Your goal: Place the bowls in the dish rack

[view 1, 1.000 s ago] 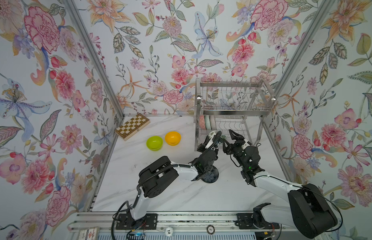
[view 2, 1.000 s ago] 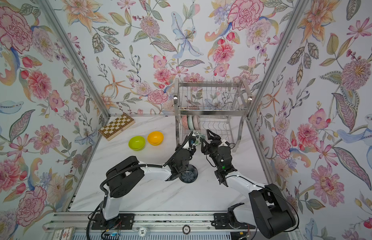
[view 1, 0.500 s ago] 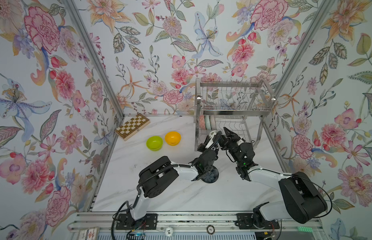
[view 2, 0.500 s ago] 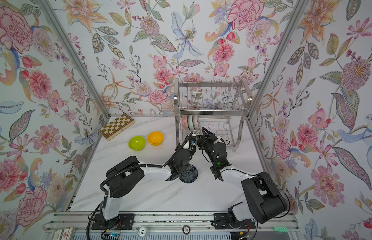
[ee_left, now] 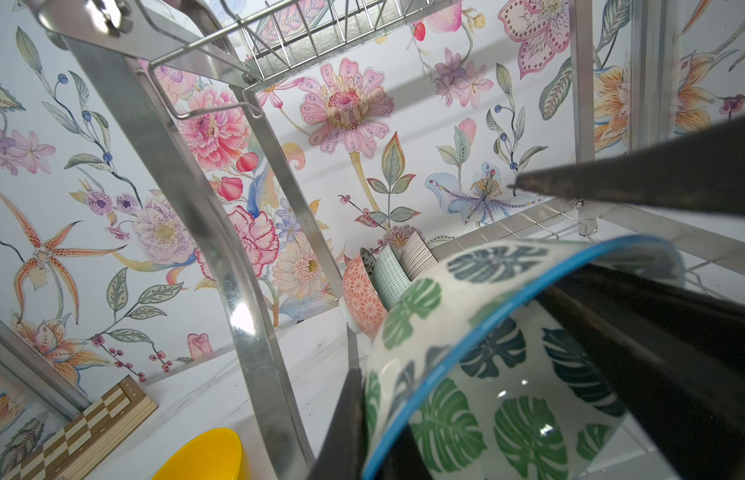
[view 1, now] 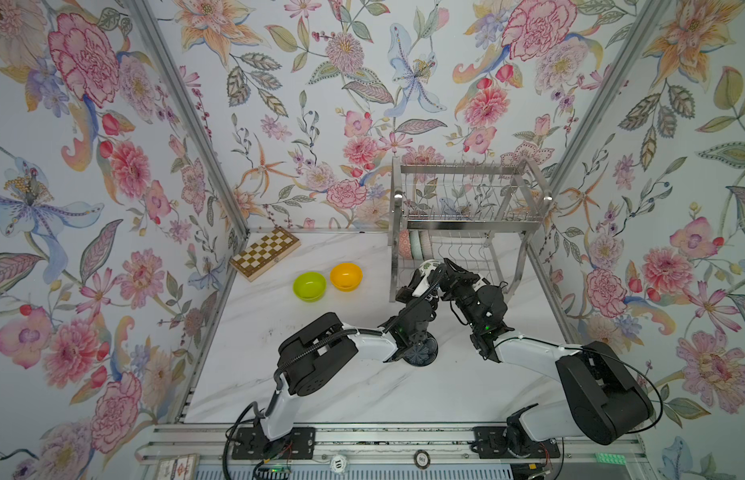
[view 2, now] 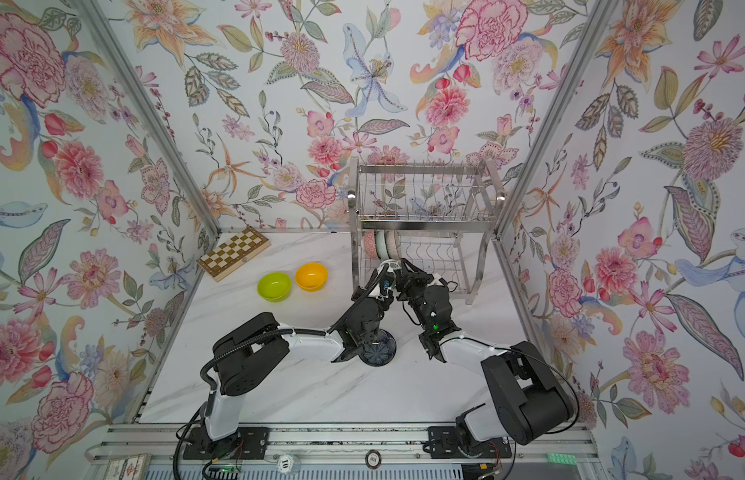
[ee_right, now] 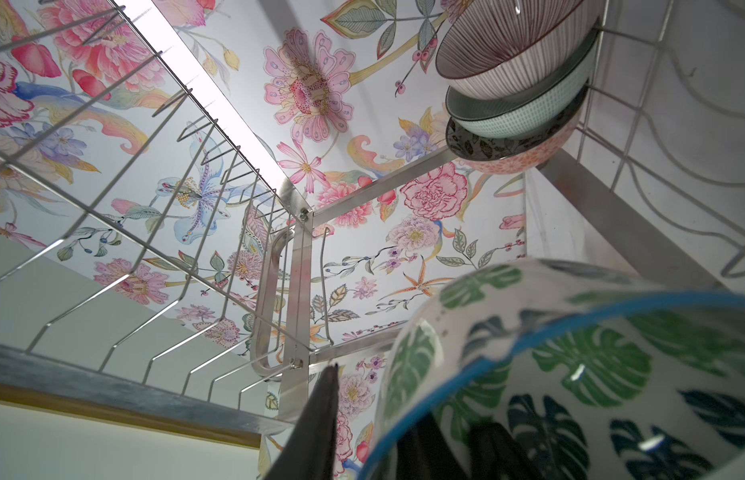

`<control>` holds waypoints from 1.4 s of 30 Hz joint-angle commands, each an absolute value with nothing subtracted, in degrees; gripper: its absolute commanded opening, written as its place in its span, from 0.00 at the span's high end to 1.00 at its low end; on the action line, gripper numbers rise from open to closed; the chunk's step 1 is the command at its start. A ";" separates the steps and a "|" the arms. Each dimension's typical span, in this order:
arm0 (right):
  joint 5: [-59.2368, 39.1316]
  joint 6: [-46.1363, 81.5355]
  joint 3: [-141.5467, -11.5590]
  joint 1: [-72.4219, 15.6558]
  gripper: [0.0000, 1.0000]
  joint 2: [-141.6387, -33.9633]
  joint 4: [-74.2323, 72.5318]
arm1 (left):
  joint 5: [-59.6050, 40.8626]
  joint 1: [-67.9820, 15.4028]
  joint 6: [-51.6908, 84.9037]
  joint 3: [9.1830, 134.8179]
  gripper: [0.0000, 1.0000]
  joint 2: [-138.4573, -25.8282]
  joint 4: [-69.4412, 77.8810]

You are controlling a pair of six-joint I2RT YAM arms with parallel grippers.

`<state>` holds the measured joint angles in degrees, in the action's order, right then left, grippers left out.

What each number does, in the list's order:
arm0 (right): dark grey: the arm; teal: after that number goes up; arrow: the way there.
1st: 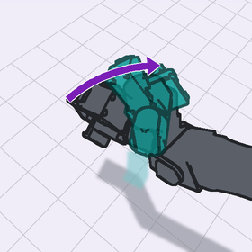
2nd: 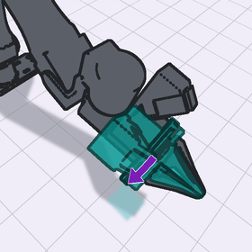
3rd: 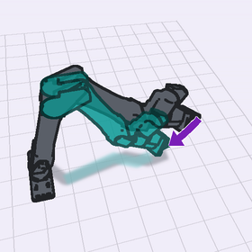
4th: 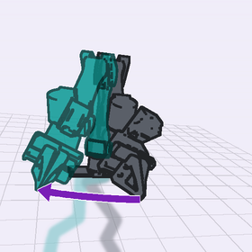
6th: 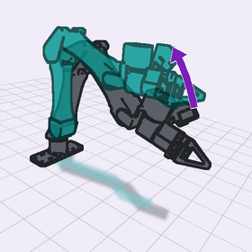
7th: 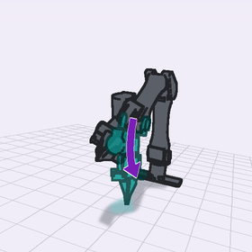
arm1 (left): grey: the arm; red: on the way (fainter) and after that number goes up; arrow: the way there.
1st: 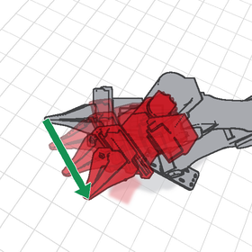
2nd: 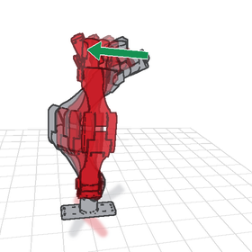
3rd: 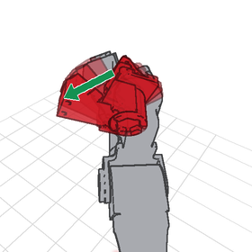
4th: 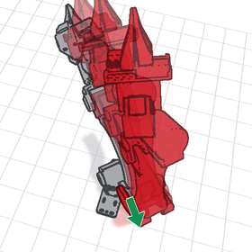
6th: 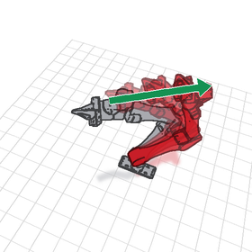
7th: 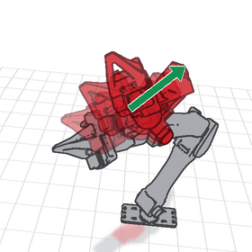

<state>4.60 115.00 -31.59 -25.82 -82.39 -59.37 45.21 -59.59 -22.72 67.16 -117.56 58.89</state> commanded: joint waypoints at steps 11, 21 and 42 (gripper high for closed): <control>7.84 110.36 -30.19 -25.93 0.95 -78.42 -56.79 | 45.33 -60.54 -23.68 66.80 1.00 -116.31 62.89; 7.00 109.96 -29.40 -25.60 1.00 -79.39 -60.32 | 44.82 -60.55 -21.36 65.73 0.83 -114.88 61.72; 2.17 105.70 -28.56 -17.92 1.00 -80.83 -62.93 | 34.40 -59.11 -11.15 63.46 0.26 -109.19 46.36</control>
